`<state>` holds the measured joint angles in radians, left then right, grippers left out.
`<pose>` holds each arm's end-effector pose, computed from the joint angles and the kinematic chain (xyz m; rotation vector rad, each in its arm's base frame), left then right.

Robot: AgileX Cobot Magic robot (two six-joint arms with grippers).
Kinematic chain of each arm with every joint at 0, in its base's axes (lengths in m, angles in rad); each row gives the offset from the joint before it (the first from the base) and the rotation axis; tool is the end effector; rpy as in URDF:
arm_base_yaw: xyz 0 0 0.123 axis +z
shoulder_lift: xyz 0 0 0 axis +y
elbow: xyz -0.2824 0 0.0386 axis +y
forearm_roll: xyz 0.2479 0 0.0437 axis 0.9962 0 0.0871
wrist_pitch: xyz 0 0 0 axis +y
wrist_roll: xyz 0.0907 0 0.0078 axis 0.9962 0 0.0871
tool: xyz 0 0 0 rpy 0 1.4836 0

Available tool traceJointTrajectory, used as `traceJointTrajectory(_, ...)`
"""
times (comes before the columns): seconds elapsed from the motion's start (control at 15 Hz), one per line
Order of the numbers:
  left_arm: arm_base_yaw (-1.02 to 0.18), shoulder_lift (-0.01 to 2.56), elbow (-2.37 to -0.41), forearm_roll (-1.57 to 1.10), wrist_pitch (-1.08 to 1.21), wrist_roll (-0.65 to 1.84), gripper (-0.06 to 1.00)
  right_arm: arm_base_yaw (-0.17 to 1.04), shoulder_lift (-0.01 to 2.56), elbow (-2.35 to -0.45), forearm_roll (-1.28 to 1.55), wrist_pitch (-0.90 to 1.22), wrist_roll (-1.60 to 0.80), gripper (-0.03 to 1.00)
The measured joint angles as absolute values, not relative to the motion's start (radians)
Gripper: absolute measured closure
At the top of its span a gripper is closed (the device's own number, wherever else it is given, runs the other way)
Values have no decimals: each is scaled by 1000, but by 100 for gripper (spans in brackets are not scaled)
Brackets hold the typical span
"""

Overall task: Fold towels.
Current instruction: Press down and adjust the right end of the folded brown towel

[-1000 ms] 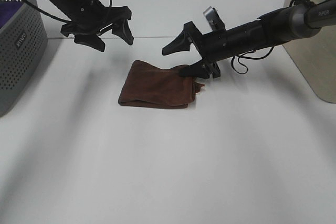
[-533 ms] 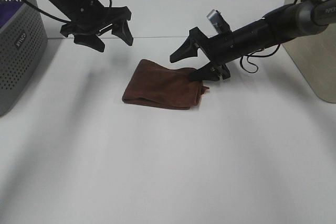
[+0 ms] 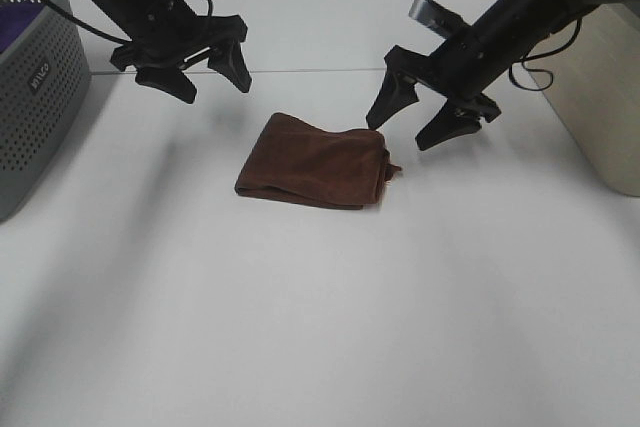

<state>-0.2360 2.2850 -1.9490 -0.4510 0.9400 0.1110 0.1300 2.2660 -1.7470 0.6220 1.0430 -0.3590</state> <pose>0.4769 -0.1477 0.1932 0.2027 2.7218 -0.6059 0.4524 0.1054 0.1529 -0.2792 2.8681 0.7927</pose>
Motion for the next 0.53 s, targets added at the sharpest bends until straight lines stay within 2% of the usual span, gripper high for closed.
traceJointTrajectory(0.27,-236,2167,-1949,-393,1072,109,20,130,2136,-1747,515,1194,-267,19)
traceJointTrajectory(0.53,-236,1990,-1949,-288,1207,85,20,130,1977,-1717,476,1202,-211,19)
